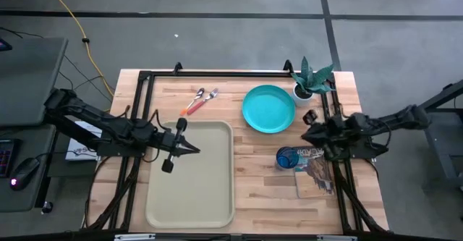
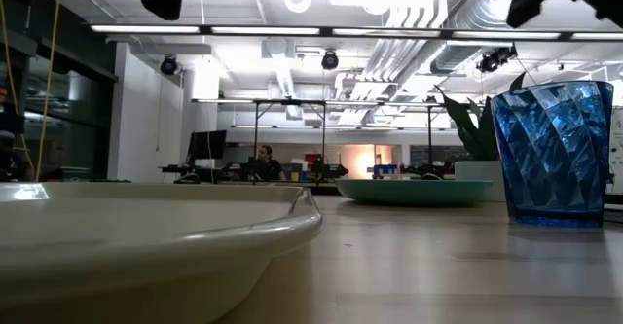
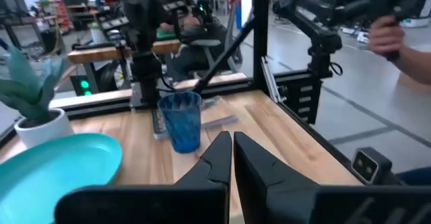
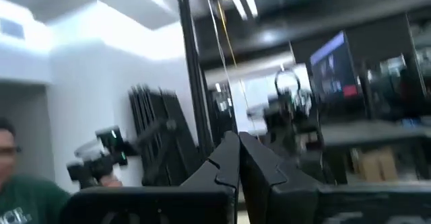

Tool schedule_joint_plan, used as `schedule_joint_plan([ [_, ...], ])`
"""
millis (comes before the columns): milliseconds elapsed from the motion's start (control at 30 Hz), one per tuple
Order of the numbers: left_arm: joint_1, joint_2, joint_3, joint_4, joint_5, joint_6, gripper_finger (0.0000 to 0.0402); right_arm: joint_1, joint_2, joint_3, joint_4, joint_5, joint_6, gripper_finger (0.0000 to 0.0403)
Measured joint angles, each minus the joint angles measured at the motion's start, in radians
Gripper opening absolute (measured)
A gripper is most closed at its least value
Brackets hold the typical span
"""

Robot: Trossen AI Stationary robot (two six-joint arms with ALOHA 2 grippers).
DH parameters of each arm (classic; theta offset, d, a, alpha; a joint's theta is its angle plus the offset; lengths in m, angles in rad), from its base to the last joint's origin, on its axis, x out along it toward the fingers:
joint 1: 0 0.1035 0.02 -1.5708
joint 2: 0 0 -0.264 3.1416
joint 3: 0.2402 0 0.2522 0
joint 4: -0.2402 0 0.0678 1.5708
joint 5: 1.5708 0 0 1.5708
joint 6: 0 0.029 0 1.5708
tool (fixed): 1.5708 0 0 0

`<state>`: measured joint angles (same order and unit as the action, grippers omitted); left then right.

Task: Pick and place plate/cup/fork/spoon on tray
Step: Adjust the gray serving tray to the center of the table

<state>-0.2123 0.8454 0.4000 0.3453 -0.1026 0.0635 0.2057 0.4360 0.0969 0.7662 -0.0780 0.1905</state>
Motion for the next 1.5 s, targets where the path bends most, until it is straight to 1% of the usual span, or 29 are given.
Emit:
schedule_joint_plan([
  [133,0.000,-0.011,0.000,0.000,-0.038,0.000,0.0000,0.045,0.320,0.192,-0.006,-0.010,-0.006,0.0000],
  [267,0.000,-0.010,0.000,-0.004,-0.070,0.000,0.0000,0.085,0.592,0.439,-0.103,-0.029,-0.114,0.0000],
  [367,0.000,-0.010,0.000,-0.013,-0.112,-0.012,0.0000,0.092,0.764,0.632,-0.291,-0.015,-0.100,0.0000],
  [433,0.000,-0.010,0.000,-0.033,-0.162,-0.045,0.0000,0.090,0.862,0.775,-0.499,-0.010,-0.091,0.0000],
  [533,0.003,-0.010,0.000,-0.118,-0.237,-0.162,0.0000,0.092,1.001,0.956,-0.770,-0.009,-0.070,0.0000],
  [600,0.014,-0.010,0.000,-0.207,-0.264,-0.246,0.0000,0.100,1.094,1.032,-0.850,-0.010,-0.044,0.0000],
  [700,0.049,-0.008,0.000,-0.369,-0.264,-0.376,0.0000,0.110,1.209,1.101,-0.859,-0.040,-0.029,0.0000],
  [800,0.092,0.009,0.000,-0.515,-0.232,-0.530,0.0000,0.120,1.308,1.121,-0.859,-0.089,0.007,0.0000],
  [867,0.113,0.033,0.000,-0.555,-0.206,-0.602,0.0000,0.123,1.365,1.122,-0.847,-0.094,0.037,0.0000],
  [1000,0.130,0.102,0.000,-0.584,-0.179,-0.677,0.0000,0.123,1.482,1.126,-0.692,-0.102,0.138,0.0000],
  [1067,0.129,0.147,0.000,-0.599,-0.152,-0.704,0.0000,0.128,1.538,1.142,-0.667,-0.108,0.174,0.0000],
  [1200,0.129,0.246,0.000,-0.599,-0.110,-0.742,0.0000,0.150,1.634,1.237,-0.747,-0.088,0.198,0.0000],
  [1300,0.129,0.321,0.000,-0.607,-0.060,-0.747,0.0000,0.170,1.692,1.333,-0.863,-0.068,0.194,0.0000],
  [1400,0.125,0.379,0.000,-0.638,-0.047,-0.769,0.0000,0.192,1.741,1.427,-0.994,-0.024,0.177,0.0000],
  [1500,0.125,0.410,0.003,-0.656,-0.047,-0.778,0.0000,0.210,1.782,1.500,-1.106,0.015,0.169,0.0000],
])
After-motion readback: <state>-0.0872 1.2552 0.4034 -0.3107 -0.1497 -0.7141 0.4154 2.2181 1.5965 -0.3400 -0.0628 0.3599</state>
